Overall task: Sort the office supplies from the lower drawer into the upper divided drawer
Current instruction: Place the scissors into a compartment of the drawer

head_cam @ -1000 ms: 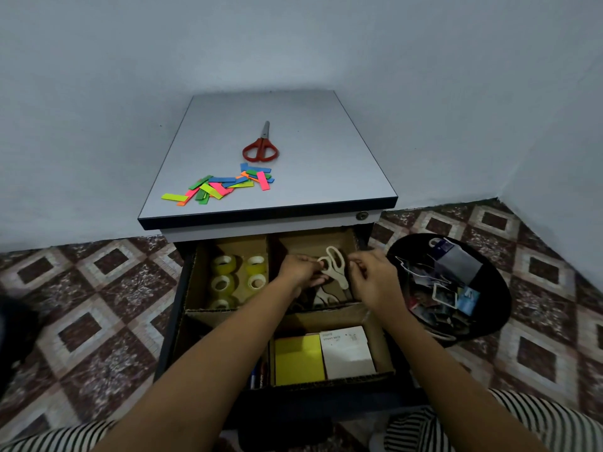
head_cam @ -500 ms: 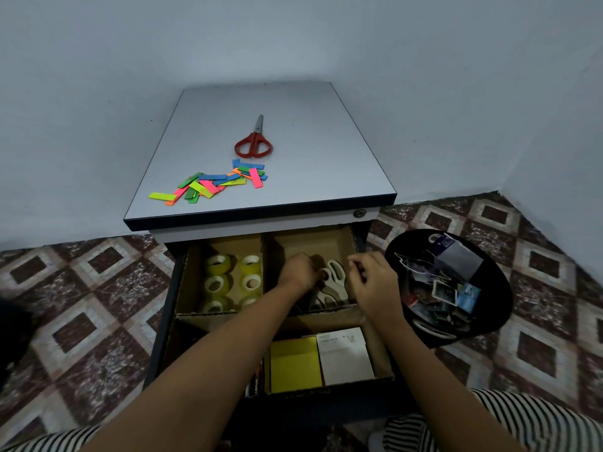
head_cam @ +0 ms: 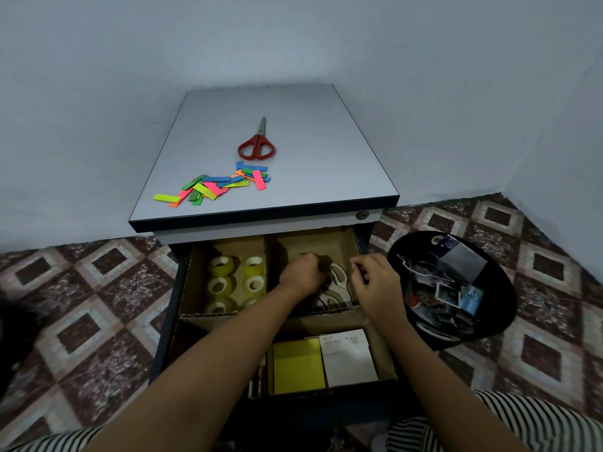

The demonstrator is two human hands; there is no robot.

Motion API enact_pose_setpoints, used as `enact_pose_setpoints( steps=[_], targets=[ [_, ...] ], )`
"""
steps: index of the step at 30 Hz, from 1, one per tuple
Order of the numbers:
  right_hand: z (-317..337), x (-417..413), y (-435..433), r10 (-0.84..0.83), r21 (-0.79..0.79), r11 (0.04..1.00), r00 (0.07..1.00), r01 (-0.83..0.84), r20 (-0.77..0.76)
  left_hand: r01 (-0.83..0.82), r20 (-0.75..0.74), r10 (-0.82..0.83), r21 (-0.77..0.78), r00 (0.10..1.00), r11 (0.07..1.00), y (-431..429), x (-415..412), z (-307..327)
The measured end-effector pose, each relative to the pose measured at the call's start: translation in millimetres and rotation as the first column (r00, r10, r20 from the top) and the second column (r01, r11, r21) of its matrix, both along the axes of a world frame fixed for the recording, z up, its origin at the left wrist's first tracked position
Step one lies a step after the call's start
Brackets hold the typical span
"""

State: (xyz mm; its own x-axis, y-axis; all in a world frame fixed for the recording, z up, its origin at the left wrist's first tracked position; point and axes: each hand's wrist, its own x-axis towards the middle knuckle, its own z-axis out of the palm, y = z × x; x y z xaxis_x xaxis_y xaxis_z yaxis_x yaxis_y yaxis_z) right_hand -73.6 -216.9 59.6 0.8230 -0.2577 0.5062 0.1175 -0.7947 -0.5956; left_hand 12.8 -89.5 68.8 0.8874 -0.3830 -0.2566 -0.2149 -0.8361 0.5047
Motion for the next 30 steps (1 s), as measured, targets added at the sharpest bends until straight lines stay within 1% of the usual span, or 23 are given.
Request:
enact_pose_setpoints(
  steps=[4,7,9,10,14,16,18,20,23,27,30],
  targets=[
    [0,-2,0,0.032,0.015,0.999,0.999,-0.032,-0.022,0.024,0.064,-0.015,-0.141,0.998,0.99,8,-12,22],
    [0,-6,2,0.072,-0.035,0.997,0.995,-0.075,-0.062,0.028,0.083,-0.008,-0.24,0.997,0.97,18,-29,37],
    [12,-2,7,0.113,-0.069,0.991,0.991,-0.118,-0.075,0.035,0.135,0.003,-0.28,0.991,0.959,27,-34,50],
    [21,0,11,0.132,-0.075,0.988,0.989,-0.136,-0.06,0.043,0.178,0.009,-0.289,0.984,0.956,32,-35,57],
    [78,18,35,0.263,-0.08,0.963,0.959,-0.256,0.108,0.034,0.355,0.103,-0.36,0.929,0.932,57,-26,98],
    [106,35,47,0.259,-0.089,0.965,0.953,-0.248,0.156,0.029,0.434,0.153,-0.385,0.888,0.923,66,-16,119],
    [129,57,59,0.237,-0.054,0.971,0.96,-0.231,0.152,0.007,0.479,0.208,-0.41,0.853,0.912,76,-2,137],
    [145,81,68,0.224,-0.003,0.975,0.971,-0.224,0.085,-0.03,0.499,0.246,-0.401,0.831,0.916,86,19,149],
    [157,117,73,0.192,0.044,0.981,0.979,-0.189,-0.065,-0.107,0.51,0.271,-0.328,0.816,0.939,99,57,155],
    [157,152,71,0.159,-0.08,0.979,0.951,-0.187,-0.266,-0.181,0.496,0.29,-0.257,0.818,0.949,108,99,154],
    [153,166,70,0.172,-0.114,0.969,0.926,-0.221,-0.336,-0.216,0.475,0.283,-0.192,0.833,0.957,107,123,152]
  ],
)
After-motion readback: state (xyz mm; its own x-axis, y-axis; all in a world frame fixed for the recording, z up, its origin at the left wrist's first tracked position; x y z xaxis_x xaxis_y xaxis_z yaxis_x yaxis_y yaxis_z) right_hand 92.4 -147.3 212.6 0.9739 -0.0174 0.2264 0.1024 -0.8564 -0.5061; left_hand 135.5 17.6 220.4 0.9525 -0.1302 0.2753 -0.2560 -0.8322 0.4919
